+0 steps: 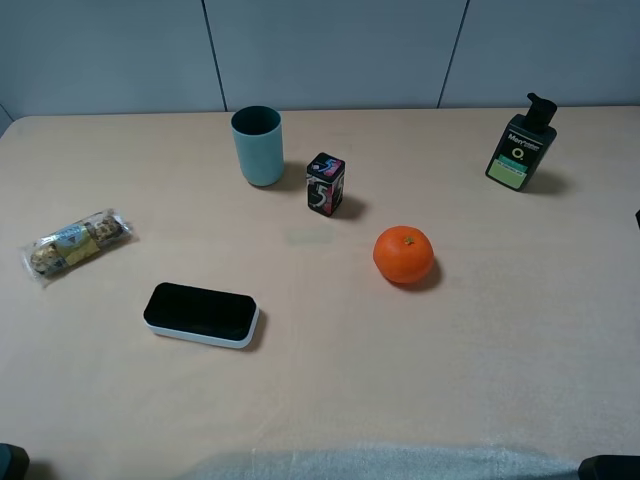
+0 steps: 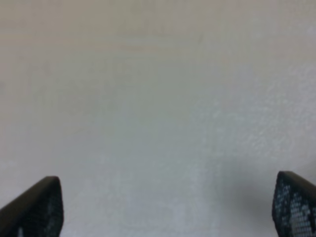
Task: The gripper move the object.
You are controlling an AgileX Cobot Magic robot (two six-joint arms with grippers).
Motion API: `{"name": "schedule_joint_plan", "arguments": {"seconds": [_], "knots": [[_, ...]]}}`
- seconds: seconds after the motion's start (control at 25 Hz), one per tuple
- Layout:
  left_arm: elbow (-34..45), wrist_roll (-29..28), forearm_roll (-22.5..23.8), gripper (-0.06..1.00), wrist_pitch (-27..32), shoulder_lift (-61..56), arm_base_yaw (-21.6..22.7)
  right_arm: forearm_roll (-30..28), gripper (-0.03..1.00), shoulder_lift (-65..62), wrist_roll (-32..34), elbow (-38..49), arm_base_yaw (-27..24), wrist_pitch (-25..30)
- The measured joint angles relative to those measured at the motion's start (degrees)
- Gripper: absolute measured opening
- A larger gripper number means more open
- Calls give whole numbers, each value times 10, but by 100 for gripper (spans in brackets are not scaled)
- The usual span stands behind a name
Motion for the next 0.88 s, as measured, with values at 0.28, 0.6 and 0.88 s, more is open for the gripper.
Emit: {"name": "schedule_joint_plan", "arguments": {"seconds": [0.28,0.6,0.88], "knots": [[0,0,0,71,0,0,0,23,64,-152,-13,62,0,23],[0,0,0,71,0,0,0,25,64,-326,13,66,0,56],[0,0,0,71,0,0,0,26,64,-400,36,75,0,57]]}}
